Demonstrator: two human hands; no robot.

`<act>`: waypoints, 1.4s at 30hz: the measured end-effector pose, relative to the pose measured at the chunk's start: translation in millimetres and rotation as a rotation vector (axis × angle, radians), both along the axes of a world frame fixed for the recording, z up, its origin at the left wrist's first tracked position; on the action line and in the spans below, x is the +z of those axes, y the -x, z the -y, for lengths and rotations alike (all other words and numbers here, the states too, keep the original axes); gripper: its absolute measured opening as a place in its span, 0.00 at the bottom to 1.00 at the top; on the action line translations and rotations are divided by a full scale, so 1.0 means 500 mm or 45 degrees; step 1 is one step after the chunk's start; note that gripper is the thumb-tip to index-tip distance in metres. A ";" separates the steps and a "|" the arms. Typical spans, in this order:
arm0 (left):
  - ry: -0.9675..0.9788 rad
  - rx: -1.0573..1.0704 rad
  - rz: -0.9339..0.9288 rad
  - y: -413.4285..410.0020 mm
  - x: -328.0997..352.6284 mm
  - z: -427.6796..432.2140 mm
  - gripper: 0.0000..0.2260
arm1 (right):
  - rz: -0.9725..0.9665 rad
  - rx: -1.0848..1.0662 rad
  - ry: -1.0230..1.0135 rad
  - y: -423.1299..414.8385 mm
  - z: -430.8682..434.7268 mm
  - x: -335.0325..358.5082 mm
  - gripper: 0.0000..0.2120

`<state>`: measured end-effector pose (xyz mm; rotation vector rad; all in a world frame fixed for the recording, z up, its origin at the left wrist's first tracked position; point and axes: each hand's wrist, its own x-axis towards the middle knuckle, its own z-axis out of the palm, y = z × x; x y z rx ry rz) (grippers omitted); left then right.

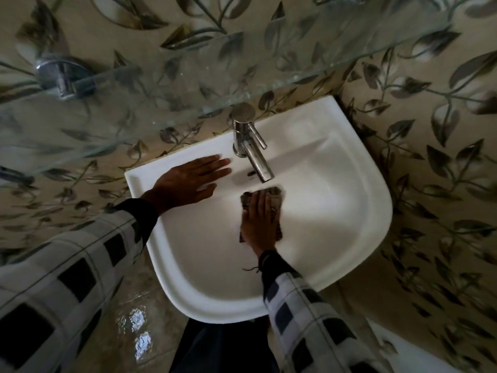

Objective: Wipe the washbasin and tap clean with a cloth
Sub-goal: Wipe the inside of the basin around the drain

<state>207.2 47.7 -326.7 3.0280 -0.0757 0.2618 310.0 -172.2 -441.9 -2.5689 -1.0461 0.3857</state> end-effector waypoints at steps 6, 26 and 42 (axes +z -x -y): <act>-0.014 0.024 0.020 0.000 -0.004 0.007 0.23 | 0.114 0.924 -0.142 0.001 0.099 -0.005 0.26; -0.046 0.034 0.032 -0.003 0.000 0.007 0.23 | 0.152 0.920 -0.081 -0.093 0.103 -0.018 0.26; -0.032 0.050 -0.004 -0.002 0.007 0.008 0.22 | 0.294 0.678 -0.013 -0.120 0.095 -0.012 0.26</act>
